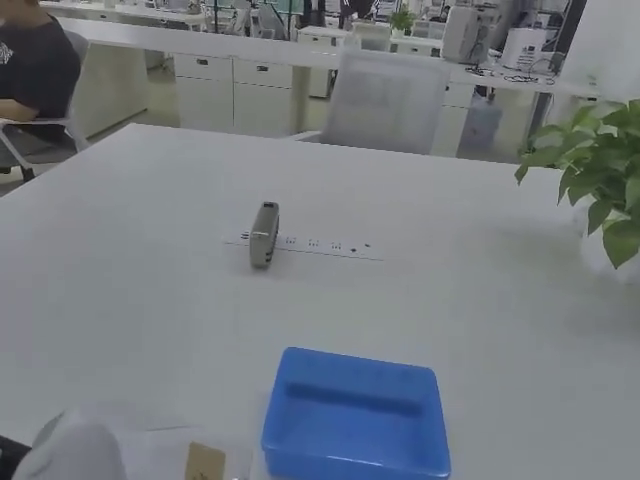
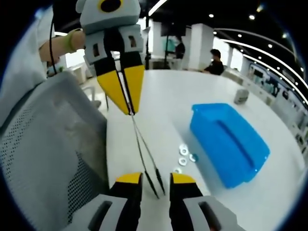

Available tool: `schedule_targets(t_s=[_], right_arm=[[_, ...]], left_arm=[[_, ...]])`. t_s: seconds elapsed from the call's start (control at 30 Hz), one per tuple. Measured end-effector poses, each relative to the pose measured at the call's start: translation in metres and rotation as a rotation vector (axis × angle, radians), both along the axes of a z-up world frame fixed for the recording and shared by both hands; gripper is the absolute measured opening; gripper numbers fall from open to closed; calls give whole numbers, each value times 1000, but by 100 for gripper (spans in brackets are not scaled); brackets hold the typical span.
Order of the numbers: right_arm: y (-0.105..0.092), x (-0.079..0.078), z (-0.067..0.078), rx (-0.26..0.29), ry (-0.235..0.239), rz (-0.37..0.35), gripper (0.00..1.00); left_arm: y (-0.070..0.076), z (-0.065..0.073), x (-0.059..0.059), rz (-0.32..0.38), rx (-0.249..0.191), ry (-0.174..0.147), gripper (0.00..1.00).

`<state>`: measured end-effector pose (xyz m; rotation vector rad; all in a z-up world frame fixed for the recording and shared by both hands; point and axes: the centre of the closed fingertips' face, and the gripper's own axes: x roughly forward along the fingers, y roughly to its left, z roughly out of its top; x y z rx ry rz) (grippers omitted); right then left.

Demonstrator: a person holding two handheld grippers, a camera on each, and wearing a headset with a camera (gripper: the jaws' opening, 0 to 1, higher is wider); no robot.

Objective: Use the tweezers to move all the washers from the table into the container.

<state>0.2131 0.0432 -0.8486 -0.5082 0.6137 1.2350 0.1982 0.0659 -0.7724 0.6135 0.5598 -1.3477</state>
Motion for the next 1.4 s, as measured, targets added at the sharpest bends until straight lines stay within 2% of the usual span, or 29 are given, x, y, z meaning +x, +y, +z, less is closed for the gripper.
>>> schedule_targets(t_s=[0.1, 0.43, 0.57, 0.8, 1.03, 1.17, 1.33, 1.4], right_arm=[[1, -2, 1, -3, 6, 21, 9], [13, 14, 11, 21, -50, 2, 9], [17, 19, 12, 39, -51, -20, 11], [15, 26, 11, 56, -42, -49, 11], [16, 26, 11, 84, -9, -68, 12], [18, 25, 14, 85, -26, -60, 13], [20, 27, 17, 93, -45, -58, 12], [20, 26, 16, 93, -41, -57, 12]], left_arm=[[-4, 4, -1, -18, 2, -14, 0], [-4, 15, 9, -32, 30, -65, 0], [-6, 19, 16, -36, 35, -75, 0], [-13, 17, 25, -60, 44, -79, 0], [-19, 19, 32, -78, 33, -56, 0], [-18, 20, 31, -114, 42, -59, 0], [-23, 27, 23, -177, 3, -43, 0], [-22, 25, 24, -185, 22, -52, 0]])
